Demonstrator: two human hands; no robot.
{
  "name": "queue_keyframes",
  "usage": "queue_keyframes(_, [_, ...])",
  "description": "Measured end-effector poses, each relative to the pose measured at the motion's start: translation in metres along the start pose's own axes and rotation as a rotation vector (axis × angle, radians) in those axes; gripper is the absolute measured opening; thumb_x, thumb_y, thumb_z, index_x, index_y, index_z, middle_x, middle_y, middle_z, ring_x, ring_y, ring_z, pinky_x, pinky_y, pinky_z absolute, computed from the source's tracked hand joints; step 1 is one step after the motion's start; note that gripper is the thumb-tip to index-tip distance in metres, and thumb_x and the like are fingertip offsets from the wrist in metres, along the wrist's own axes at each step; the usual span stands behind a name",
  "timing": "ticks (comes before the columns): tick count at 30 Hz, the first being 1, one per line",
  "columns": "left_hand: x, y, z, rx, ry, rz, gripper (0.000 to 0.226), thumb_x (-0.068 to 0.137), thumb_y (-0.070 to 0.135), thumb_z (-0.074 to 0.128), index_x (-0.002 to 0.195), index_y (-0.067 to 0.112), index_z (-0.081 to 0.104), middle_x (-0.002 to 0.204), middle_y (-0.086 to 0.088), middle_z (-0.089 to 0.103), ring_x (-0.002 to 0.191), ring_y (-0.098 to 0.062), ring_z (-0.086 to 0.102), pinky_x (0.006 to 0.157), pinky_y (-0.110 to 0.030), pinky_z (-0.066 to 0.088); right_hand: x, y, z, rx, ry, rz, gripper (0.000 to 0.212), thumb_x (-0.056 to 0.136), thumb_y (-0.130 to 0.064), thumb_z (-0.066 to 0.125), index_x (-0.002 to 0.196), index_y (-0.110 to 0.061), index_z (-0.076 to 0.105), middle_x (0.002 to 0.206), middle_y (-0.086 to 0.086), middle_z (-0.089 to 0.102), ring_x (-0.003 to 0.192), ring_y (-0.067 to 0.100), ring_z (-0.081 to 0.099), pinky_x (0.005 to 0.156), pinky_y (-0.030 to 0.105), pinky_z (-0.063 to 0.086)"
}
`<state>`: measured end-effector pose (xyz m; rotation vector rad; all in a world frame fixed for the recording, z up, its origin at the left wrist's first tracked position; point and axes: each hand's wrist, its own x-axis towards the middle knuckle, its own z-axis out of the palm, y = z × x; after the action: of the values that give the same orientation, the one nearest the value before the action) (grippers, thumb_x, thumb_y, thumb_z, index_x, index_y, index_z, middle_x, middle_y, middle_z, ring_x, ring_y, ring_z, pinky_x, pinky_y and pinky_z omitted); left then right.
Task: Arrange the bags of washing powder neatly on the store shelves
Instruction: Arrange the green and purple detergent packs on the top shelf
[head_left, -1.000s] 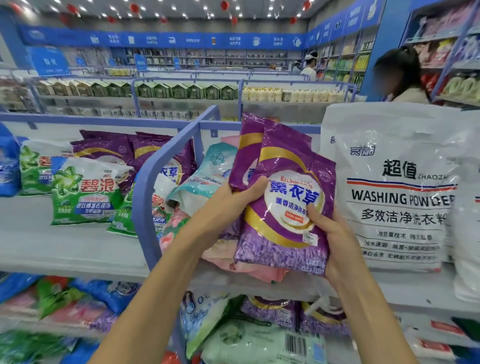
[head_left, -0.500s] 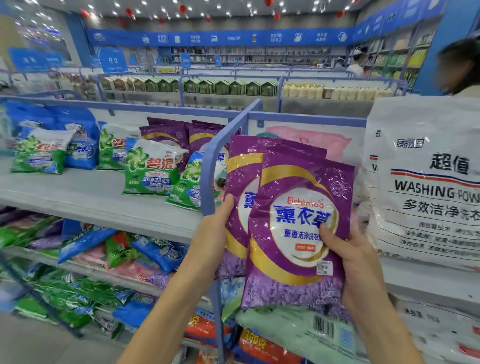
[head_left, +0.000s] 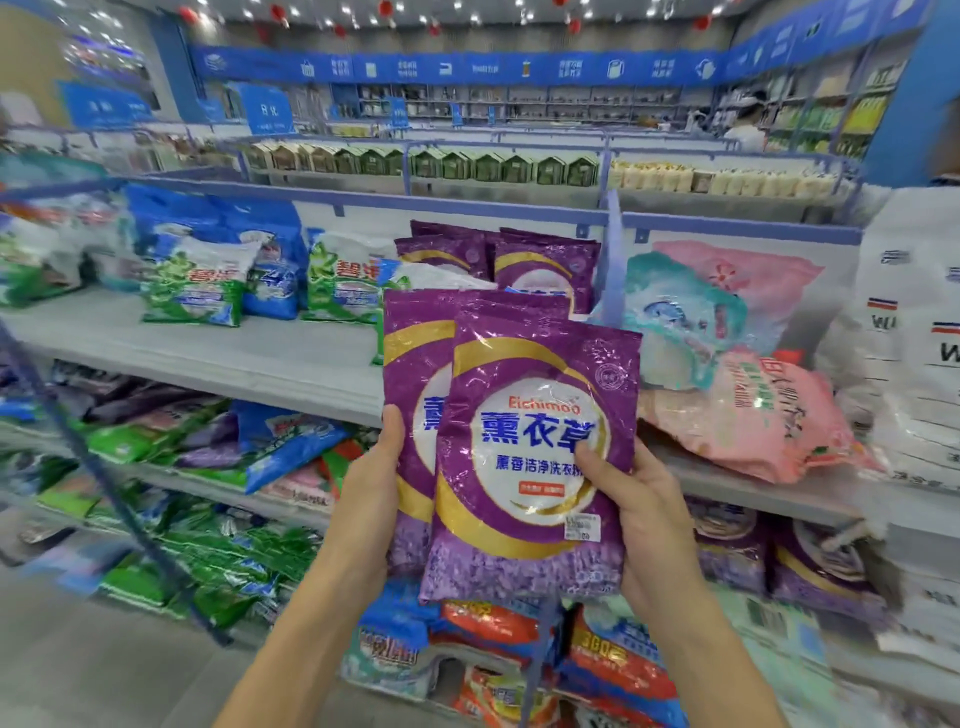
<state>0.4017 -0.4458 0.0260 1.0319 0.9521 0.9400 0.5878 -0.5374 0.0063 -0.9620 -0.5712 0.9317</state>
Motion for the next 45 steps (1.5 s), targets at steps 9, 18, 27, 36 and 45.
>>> queue_keyframes(9, [0.029,-0.001,-0.085,-0.074,0.004,-0.085,0.047,0.101,0.058,0.038,0.111,0.027,0.072,0.1,-0.002,0.08,0.086,-0.02,0.078,0.079,-0.04,0.055,0.011,0.058,0.071,-0.007,0.085,0.116,0.029,0.09,-0.007,0.071,0.119,-0.008,0.068,0.107,0.017,0.078,0.093,0.035,0.077,0.071,0.041,0.064])
queue_keyframes(18, [0.113,0.017,-0.1,0.012,0.026,-0.093,0.05,0.096,0.066,0.045,0.109,0.028,0.075,0.102,-0.003,0.08,0.095,-0.025,0.077,0.098,-0.051,0.054,0.085,0.077,0.1,-0.021,0.086,0.084,0.034,0.09,-0.011,0.07,0.123,-0.01,0.067,0.109,0.016,0.078,0.096,0.035,0.076,0.072,0.041,0.064])
queue_keyframes(27, [0.199,0.051,-0.101,0.088,-0.108,-0.011,0.054,0.064,0.025,0.086,0.113,0.007,0.073,0.103,-0.013,0.078,0.092,-0.034,0.076,0.083,-0.043,0.059,0.172,0.077,0.123,0.0,0.119,0.031,0.032,0.09,-0.01,0.072,0.122,-0.011,0.067,0.106,0.012,0.079,0.095,0.031,0.077,0.073,0.039,0.064])
queue_keyframes(36, [0.278,0.067,-0.077,0.095,-0.254,0.026,0.045,0.064,0.019,0.085,0.107,0.008,0.075,0.099,-0.011,0.079,0.089,-0.03,0.077,0.073,-0.036,0.061,0.227,0.061,0.129,-0.081,0.205,-0.101,0.032,0.092,-0.008,0.071,0.123,-0.015,0.066,0.107,0.008,0.079,0.097,0.027,0.077,0.083,0.042,0.061])
queue_keyframes(45, [0.326,0.045,-0.081,0.275,-0.477,-0.054,0.041,0.077,0.007,0.083,0.116,0.012,0.072,0.108,-0.006,0.078,0.099,-0.026,0.076,0.078,-0.034,0.061,0.228,0.078,0.105,-0.378,0.332,-0.129,0.031,0.093,-0.002,0.069,0.114,-0.025,0.069,0.106,-0.001,0.079,0.097,0.019,0.076,0.081,0.036,0.062])
